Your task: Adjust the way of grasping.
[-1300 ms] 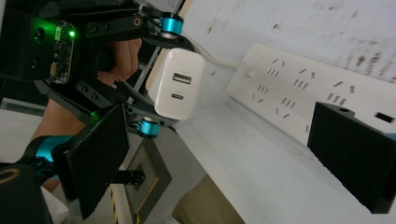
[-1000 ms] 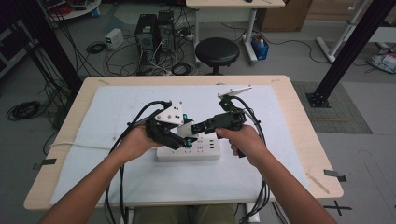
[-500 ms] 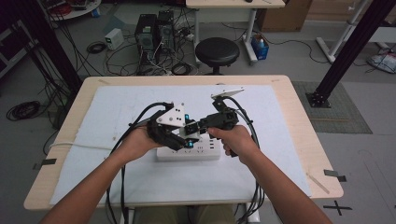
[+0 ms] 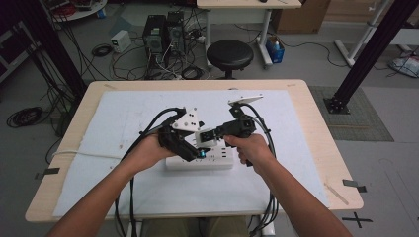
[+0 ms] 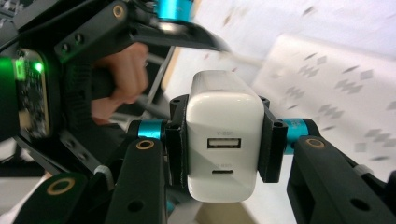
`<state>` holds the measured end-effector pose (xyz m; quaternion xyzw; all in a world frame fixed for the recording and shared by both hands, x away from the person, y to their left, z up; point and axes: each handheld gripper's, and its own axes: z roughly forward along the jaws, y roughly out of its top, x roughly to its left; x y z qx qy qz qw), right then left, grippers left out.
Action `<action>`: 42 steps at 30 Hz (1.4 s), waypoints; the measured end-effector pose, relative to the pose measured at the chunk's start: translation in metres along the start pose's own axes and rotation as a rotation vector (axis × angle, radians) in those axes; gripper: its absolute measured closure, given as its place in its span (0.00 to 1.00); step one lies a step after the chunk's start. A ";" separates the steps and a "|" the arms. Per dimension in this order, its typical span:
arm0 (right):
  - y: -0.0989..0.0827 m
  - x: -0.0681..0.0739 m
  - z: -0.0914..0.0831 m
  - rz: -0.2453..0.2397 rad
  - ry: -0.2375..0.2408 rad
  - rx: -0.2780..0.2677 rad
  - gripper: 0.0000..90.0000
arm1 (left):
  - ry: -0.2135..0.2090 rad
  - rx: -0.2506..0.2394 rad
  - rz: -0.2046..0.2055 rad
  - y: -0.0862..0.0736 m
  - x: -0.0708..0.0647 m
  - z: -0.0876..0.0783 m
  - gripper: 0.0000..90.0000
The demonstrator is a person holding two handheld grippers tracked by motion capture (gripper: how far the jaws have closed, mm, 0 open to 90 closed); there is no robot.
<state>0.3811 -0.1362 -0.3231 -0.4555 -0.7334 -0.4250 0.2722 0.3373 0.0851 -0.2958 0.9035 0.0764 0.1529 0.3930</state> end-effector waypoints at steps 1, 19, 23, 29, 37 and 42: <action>-0.001 -0.003 -0.005 -0.003 -0.026 -0.006 0.69 | 0.002 0.004 -0.014 -0.002 0.001 -0.002 0.25; -0.017 -0.031 -0.085 -0.270 -0.478 -0.062 0.69 | 0.034 0.306 -0.258 -0.084 0.054 -0.053 0.20; -0.018 -0.030 -0.096 -0.306 -0.531 -0.039 0.69 | 0.018 0.343 -0.220 -0.091 0.060 -0.065 0.20; -0.018 -0.021 -0.108 -0.427 -0.641 0.084 0.69 | 0.023 0.421 -0.214 -0.099 0.064 -0.075 0.20; -0.015 -0.011 -0.125 -0.511 -0.730 0.222 0.69 | 0.024 0.469 -0.291 -0.108 0.063 -0.086 0.20; -0.016 -0.014 -0.134 -0.509 -0.749 0.231 0.69 | 0.025 0.497 -0.283 -0.109 0.063 -0.089 0.20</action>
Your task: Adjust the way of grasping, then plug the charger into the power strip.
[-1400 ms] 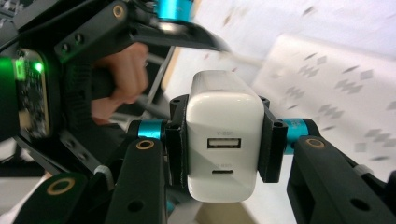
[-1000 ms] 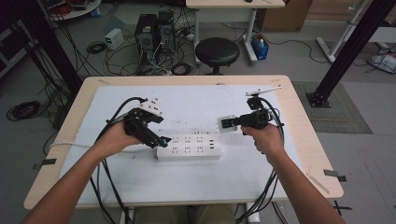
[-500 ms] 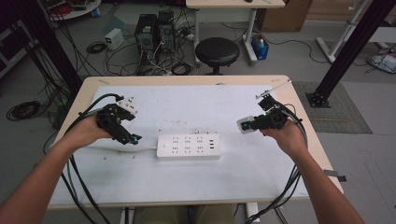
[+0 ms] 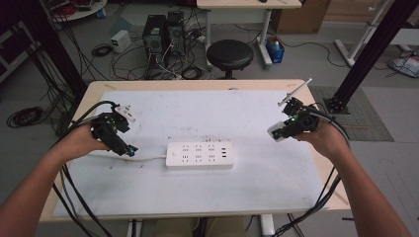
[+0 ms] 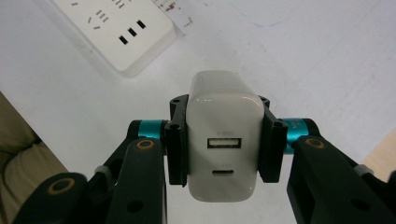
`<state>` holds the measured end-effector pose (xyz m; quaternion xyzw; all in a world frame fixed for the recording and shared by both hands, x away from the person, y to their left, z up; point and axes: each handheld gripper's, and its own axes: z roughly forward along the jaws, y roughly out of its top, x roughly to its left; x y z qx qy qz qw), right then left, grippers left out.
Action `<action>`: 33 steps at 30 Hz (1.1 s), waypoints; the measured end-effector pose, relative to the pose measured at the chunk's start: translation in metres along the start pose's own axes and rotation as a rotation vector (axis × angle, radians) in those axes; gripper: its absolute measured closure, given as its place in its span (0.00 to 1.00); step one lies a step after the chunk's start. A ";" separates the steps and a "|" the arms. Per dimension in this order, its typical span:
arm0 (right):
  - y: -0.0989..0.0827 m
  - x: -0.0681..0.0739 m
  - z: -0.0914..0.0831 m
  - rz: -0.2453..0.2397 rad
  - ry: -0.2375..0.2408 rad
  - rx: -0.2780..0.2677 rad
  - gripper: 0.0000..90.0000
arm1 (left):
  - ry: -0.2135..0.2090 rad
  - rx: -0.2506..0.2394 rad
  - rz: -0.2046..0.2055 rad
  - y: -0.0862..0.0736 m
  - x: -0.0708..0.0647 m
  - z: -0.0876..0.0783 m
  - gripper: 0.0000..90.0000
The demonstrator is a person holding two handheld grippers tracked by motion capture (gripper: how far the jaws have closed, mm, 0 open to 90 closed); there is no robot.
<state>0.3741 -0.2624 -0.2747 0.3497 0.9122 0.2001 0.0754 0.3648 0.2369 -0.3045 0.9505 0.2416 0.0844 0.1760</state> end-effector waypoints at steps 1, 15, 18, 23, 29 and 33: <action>-0.001 -0.001 0.000 -0.007 -0.002 0.002 0.69 | 0.001 -0.003 -0.007 0.000 0.000 0.000 0.20; 0.021 0.016 0.007 -0.091 -0.006 -0.013 0.69 | 0.021 -0.009 -0.027 -0.008 0.008 0.001 0.20; 0.034 0.021 0.008 -0.120 -0.005 -0.017 0.69 | 0.029 -0.008 -0.036 -0.012 0.008 0.002 0.20; 0.056 0.031 0.012 -0.181 0.014 -0.042 0.69 | 0.028 -0.003 -0.036 -0.016 0.005 0.005 0.20; 0.087 0.059 0.037 -0.343 0.042 0.001 0.69 | 0.030 -0.002 -0.037 -0.018 0.004 0.007 0.20; 0.104 0.077 0.065 -0.436 0.050 0.084 0.69 | 0.033 0.001 -0.033 -0.019 0.003 0.009 0.20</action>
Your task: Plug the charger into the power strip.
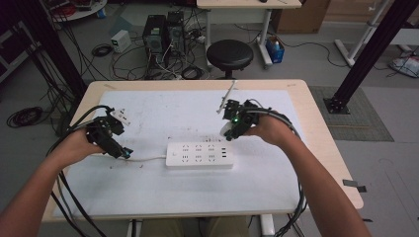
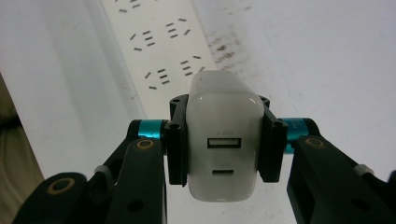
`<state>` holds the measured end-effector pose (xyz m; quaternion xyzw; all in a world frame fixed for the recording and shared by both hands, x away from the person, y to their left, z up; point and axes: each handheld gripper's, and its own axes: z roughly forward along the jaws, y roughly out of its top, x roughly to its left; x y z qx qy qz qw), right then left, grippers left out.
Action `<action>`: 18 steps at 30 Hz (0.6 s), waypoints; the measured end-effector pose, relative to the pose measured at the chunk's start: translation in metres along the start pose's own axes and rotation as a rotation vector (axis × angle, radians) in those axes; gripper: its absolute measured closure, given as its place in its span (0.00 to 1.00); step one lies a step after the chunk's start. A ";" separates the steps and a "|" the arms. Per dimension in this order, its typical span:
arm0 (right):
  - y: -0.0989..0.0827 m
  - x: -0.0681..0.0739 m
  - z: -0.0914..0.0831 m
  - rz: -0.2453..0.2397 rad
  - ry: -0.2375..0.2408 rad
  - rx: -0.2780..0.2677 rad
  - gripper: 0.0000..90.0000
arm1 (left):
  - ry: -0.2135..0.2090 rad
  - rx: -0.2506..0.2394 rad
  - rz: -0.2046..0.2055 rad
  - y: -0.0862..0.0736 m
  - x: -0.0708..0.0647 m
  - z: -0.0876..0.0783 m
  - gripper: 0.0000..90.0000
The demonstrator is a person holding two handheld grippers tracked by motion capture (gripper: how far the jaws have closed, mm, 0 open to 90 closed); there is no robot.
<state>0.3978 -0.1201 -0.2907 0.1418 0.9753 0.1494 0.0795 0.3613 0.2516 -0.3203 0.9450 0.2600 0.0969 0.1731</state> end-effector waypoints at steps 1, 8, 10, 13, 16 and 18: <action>0.005 0.001 0.007 -0.017 0.003 0.020 0.69 | -0.003 0.002 0.006 0.000 0.000 0.001 0.20; 0.028 0.004 0.044 -0.082 0.042 0.109 0.69 | -0.008 0.001 0.005 -0.004 -0.004 0.004 0.20; 0.032 0.005 0.050 -0.101 0.047 0.129 0.69 | -0.008 0.004 0.012 -0.003 -0.005 0.005 0.20; 0.038 0.008 0.060 -0.127 0.045 0.160 0.69 | -0.008 0.004 0.013 -0.003 -0.006 0.007 0.20; 0.043 0.011 0.068 -0.176 0.052 0.170 0.69 | -0.012 0.003 0.011 -0.004 -0.005 0.009 0.20; 0.044 0.013 0.070 -0.176 0.048 0.178 0.69 | -0.014 -0.006 -0.003 -0.006 -0.005 0.010 0.20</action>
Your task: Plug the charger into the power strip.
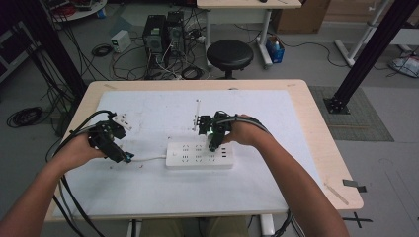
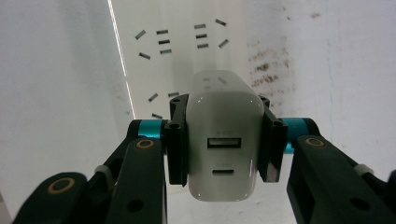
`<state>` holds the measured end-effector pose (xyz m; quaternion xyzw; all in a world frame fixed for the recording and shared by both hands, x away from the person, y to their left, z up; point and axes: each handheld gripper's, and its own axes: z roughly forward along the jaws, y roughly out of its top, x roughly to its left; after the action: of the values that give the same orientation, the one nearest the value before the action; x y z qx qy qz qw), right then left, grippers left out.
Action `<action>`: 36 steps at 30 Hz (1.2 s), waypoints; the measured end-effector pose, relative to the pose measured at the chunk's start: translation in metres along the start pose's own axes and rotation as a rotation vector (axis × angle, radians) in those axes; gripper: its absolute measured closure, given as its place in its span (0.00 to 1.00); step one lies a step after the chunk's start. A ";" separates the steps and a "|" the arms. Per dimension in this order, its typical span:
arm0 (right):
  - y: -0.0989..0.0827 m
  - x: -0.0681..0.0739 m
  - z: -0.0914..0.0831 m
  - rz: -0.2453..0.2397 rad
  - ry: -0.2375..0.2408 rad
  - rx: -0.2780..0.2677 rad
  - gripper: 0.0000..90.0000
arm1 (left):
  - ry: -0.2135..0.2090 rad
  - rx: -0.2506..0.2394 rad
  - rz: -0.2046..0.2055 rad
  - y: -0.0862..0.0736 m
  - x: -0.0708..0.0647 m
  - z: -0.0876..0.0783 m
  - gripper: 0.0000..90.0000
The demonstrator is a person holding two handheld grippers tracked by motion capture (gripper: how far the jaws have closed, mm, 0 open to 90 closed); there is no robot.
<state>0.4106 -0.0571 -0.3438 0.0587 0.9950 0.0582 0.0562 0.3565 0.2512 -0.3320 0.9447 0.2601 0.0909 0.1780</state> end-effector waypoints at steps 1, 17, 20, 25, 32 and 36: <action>0.004 0.001 0.005 -0.025 -0.001 0.021 0.69 | 0.000 -0.002 -0.004 -0.001 0.000 0.000 0.20; 0.020 0.004 0.021 -0.133 -0.012 0.128 0.69 | -0.009 0.001 -0.008 -0.008 0.003 0.006 0.20; 0.019 0.000 0.021 -0.103 0.008 0.125 0.69 | -0.009 0.006 -0.012 -0.009 0.004 0.007 0.20; 0.021 -0.004 0.021 -0.101 0.029 0.139 0.70 | -0.012 0.003 -0.012 -0.007 0.006 0.009 0.20; 0.029 -0.003 0.024 -0.123 0.027 0.178 0.70 | -0.017 -0.001 -0.017 -0.006 0.006 0.012 0.20; 0.028 -0.003 0.025 -0.112 0.029 0.181 0.70 | -0.019 0.001 -0.024 -0.008 0.007 0.012 0.20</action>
<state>0.4194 -0.0267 -0.3644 0.0069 0.9986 -0.0343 0.0392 0.3621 0.2578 -0.3459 0.9423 0.2697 0.0799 0.1813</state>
